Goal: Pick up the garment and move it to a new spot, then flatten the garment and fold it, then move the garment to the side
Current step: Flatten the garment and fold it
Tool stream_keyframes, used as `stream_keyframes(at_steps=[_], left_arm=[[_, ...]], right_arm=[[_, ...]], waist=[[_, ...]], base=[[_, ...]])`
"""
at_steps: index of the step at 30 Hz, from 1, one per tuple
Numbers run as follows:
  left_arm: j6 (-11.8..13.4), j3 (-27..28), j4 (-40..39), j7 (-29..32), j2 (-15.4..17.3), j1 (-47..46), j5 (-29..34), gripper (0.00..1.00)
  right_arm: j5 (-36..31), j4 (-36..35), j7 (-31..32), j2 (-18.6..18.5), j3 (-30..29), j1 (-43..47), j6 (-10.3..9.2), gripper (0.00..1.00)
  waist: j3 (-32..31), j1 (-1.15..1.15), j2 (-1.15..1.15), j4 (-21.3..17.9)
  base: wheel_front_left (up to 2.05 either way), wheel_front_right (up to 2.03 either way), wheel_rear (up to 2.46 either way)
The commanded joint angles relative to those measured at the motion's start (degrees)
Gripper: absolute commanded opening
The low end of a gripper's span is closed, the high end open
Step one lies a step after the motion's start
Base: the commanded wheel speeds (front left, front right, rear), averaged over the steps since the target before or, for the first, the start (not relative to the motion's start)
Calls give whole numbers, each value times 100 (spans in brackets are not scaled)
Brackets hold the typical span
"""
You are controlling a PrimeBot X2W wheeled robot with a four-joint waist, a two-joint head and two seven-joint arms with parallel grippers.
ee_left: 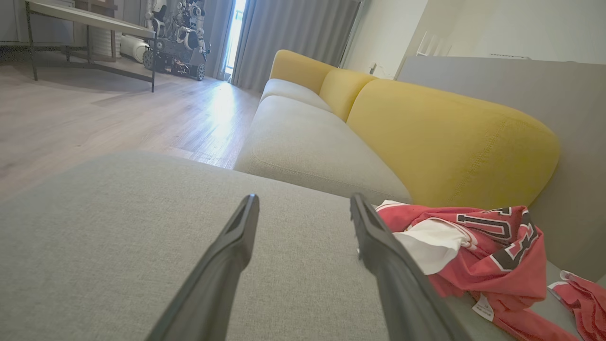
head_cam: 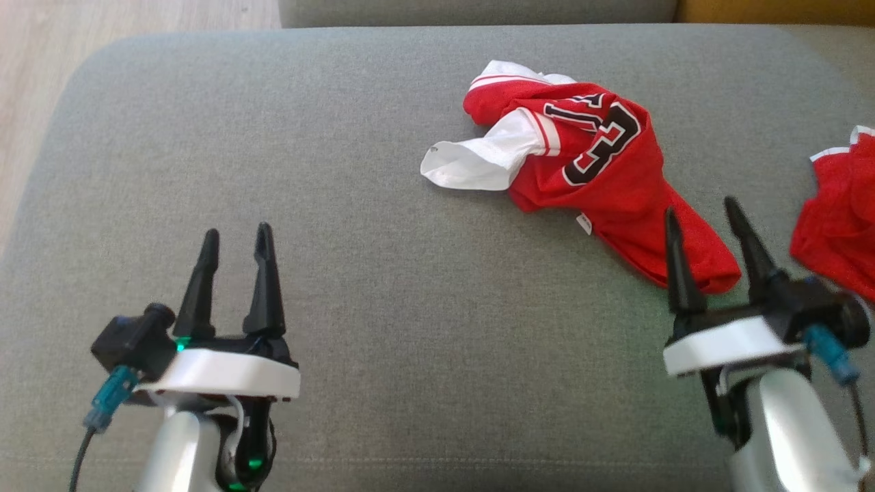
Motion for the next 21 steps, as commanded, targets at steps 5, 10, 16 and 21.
stream_keyframes(at_steps=[5, 10, 16, 21], left_arm=[[30, -34, -161, -29, 22, -335, -61, 100], [58, -184, -151, -29, 22, -486, -125, 100], [134, -380, -115, -29, 22, -625, -239, 100], [178, -526, -117, -29, 22, -711, -345, 100]], right_arm=[[239, -35, 397, -282, 322, -984, -4, 100], [506, 215, 782, -626, 448, -1654, -4, 100], [855, 440, 1232, -1003, 1371, -2347, -4, 100], [742, 600, 1454, -1452, 2581, -2710, -4, 100]], waist=[[223, 0, 0, 108], [457, 0, 0, 274], [714, 0, 0, 574], [876, 0, 0, 801]], base=[[0, 0, 0], [0, 0, 0], [0, 0, 0], [0, 0, 0]])
